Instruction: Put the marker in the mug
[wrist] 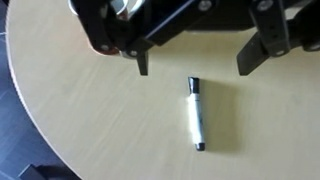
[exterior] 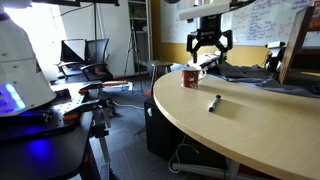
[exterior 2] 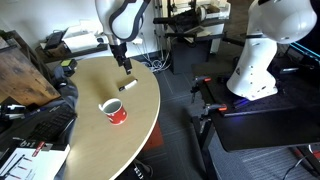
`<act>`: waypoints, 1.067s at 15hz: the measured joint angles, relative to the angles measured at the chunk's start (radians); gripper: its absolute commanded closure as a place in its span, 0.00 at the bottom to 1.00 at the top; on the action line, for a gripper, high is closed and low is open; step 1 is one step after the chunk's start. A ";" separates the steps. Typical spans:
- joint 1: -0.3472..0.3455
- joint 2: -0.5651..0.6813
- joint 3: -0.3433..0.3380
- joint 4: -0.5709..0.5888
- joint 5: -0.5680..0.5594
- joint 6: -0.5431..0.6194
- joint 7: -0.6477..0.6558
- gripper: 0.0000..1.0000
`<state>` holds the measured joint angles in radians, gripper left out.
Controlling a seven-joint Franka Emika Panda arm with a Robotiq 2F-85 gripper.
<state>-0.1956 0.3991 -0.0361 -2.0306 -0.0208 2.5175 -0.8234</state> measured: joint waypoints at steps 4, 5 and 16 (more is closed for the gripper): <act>-0.001 0.000 0.001 0.001 -0.002 -0.005 0.000 0.00; -0.003 0.001 0.004 -0.002 0.000 -0.005 0.000 0.00; -0.087 0.226 0.056 0.030 -0.009 0.205 0.003 0.00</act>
<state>-0.2822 0.6252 0.0204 -2.0008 -0.0301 2.7226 -0.8206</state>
